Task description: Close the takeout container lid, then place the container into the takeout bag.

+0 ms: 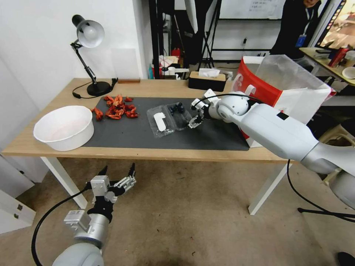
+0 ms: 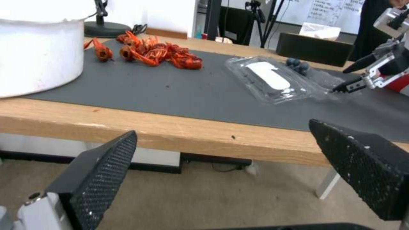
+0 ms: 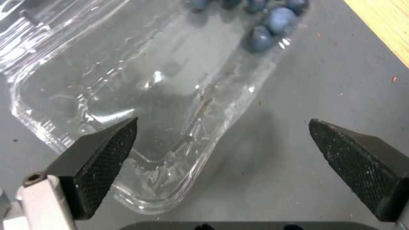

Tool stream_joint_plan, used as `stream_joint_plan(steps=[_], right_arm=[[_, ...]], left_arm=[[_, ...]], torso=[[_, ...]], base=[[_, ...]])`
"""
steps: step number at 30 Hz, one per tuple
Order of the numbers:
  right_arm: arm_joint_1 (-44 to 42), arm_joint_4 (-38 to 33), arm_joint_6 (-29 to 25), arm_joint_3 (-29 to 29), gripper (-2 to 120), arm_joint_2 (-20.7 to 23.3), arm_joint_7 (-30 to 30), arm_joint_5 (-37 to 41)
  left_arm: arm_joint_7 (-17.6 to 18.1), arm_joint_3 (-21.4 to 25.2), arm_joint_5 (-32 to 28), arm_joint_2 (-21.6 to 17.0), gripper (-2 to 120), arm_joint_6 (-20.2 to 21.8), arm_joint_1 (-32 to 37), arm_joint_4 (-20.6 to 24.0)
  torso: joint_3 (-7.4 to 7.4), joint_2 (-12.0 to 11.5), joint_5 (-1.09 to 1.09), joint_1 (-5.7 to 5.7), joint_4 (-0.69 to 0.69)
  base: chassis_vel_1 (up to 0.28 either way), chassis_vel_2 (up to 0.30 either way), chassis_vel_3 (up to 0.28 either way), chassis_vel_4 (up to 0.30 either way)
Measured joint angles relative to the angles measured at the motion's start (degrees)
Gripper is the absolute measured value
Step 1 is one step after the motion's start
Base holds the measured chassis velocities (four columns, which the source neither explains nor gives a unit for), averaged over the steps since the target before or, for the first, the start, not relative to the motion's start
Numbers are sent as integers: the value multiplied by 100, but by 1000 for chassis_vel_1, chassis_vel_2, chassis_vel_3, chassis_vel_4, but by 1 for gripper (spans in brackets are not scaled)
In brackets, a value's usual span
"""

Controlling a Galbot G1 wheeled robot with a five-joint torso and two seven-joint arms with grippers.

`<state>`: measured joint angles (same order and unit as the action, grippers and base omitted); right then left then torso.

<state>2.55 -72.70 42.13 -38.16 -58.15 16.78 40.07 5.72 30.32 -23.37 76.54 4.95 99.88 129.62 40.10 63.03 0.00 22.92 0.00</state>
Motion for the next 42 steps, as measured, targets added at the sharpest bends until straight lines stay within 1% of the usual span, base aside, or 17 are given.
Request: stream_joint_plan(steps=[10,21,26,28,29,31,32,33,34,35,36,37,38,39,40,41,42], right_arm=[[-44,-284,0,-81,100,136,-96,140],[-83,-458,0,-83,100,169,-242,230],[-184,-532,1,134,100,162,-370,210],[-325,-659,1,503,100,156,-552,135],[-325,-659,1,503,100,156,-552,135],[-674,-1076,-11,1309,100,171,-1103,342],[-849,-1293,-60,1609,100,187,-1424,531],[-849,-1293,-60,1609,100,187,-1424,531],[-926,-1381,-91,1720,100,193,-1555,616],[-1178,-1674,-249,2036,100,227,-1926,874],[-1477,-1991,-504,2331,100,284,-2309,1120],[-1810,-2269,-835,2587,100,348,-2636,1348],[-1810,-2269,-835,2587,100,348,-2636,1348],[-2350,-2640,-1246,2946,100,433,-2950,1542],[-2897,-2976,-1632,3264,100,530,-3116,1597],[-3235,-3181,-1926,3429,100,593,-3171,1597],[-3235,-3181,-1926,3429,100,593,-3171,1597]], left_arm=[[-1,-14,-6,-8,100,0,-20,-9],[6,-37,-4,2,100,1,-10,-9],[11,-22,-7,-6,100,2,-5,30],[8,-20,-18,-6,100,2,0,51],[8,-20,-18,-6,100,2,0,51],[-7,-22,-57,-4,100,-25,5,76],[-16,-24,-65,-4,100,-38,6,83],[-16,-24,-65,-4,100,-38,6,83],[-18,-24,-68,-5,100,-41,6,84],[-29,-25,-75,-8,100,-45,6,92],[-40,-26,-77,-12,100,-48,6,96],[-48,-29,-78,-17,100,-49,6,97],[-48,-29,-78,-17,100,-49,6,97],[-51,-34,-77,-21,100,-51,6,99],[-53,-38,-77,-23,100,-51,6,102],[-57,-46,-77,-22,100,-51,6,107],[-57,-46,-77,-22,100,-51,6,107]], torso=[[0,0,1,0,0],[0,0,0,0,0],[0,-1,0,0,0],[0,-1,-1,0,1],[0,-1,-1,0,1],[0,0,0,0,0],[0,0,-2,0,2],[0,0,-2,0,2],[0,0,-1,0,1],[0,0,0,0,1],[0,0,-1,0,3],[0,0,-1,0,1],[0,0,-1,0,1],[0,0,2,0,1],[0,0,4,0,-1],[0,0,4,0,-3],[0,0,4,0,-3]], base=[[0,0,0,0],[0,0,0,0],[0,0,0,0],[0,0,0,0],[0,0,0,0],[0,0,0,0],[0,0,0,0],[0,0,0,0],[0,0,0,0],[0,0,0,0],[0,0,0,0],[0,0,0,0],[0,0,0,0],[0,0,0,0],[0,0,0,0],[0,0,0,0],[0,0,0,0]])
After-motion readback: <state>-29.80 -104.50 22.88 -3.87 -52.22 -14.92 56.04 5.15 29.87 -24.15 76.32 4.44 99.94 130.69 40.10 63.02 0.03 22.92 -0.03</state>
